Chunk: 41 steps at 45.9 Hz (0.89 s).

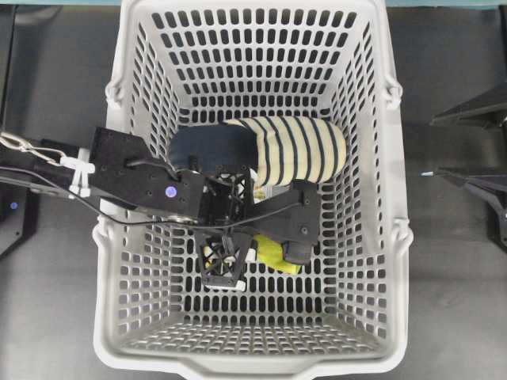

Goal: Pick up the yellow cloth from the shopping basket with the left arm.
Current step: 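Close the left gripper on the yellow-green cloth, then lift the gripped cloth up and out of the basket with the left gripper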

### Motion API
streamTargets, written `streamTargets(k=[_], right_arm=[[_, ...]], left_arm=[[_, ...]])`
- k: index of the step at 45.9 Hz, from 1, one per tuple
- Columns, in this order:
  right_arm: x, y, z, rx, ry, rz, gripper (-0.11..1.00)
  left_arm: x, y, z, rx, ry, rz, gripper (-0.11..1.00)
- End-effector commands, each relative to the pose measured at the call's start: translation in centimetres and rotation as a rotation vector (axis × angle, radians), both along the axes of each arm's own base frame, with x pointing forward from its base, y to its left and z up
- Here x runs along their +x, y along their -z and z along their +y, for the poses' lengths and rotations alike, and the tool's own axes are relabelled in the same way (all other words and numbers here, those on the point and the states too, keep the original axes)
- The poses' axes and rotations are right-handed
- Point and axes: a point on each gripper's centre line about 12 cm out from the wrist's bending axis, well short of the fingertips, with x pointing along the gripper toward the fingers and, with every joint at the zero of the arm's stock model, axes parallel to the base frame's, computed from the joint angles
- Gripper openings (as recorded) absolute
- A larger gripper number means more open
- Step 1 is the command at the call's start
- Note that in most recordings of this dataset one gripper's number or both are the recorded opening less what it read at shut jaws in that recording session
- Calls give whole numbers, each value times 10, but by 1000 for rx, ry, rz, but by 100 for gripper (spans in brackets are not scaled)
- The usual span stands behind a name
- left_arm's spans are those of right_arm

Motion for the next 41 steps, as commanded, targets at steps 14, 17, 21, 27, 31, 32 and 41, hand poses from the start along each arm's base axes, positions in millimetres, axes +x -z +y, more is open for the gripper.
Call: streamTargets(k=[14,17,21,27,31,32,41], right_arm=[[2,-6,-1,7,4,-13,77],[1,-5,-1,7,4,-13,77],[1,-6,-1,7,4,-17,77],[1,-6,-1,7,4,-17,77],[0,-6,-1,7,4,-19,77],[0,-6,-1,7,4,-19,77],[0,-5,-1,7,4,-17,77]], left_arm=[[1,-92,1,-1,1,-82,18],[1,-114,0,-3,2,-100,18],[1,-148,0,-6,-1,-132,18],[-4,-196,1,-10,-4,-172,18],[-8,-219,1,-8,-2,-176,18],[-8,-222,1,-7,-1,-170,18],[-7,-230,4,0,-11,-103,18]])
